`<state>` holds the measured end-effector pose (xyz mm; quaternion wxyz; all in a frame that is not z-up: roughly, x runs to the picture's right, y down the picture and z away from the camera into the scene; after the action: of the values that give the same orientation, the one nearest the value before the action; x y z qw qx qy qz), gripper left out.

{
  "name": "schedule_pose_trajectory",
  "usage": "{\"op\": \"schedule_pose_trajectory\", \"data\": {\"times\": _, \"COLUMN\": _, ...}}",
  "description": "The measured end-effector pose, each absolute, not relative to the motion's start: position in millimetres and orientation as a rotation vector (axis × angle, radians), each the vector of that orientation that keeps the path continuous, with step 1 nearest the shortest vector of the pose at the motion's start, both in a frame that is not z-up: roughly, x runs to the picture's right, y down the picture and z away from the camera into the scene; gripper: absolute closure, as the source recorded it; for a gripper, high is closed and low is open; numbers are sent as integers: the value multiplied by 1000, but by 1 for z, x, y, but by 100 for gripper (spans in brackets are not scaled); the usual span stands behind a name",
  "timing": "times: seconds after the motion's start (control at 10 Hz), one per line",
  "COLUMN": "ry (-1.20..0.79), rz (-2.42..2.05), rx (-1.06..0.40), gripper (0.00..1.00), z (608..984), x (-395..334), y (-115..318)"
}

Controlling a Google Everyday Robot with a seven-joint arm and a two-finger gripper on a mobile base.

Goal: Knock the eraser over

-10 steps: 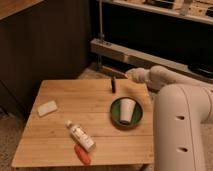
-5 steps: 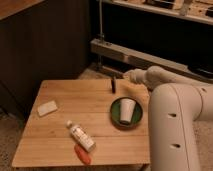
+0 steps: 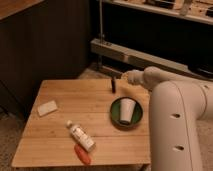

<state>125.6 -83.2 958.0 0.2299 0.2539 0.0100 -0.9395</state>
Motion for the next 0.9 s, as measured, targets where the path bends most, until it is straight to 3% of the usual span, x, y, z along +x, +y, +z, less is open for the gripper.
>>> {"op": "schedule_pose_trajectory", "data": {"times": 0.9, "ry": 26, "rz": -2632, "rx": 628, "gripper": 93, "z": 940, "x": 85, "y": -67}}
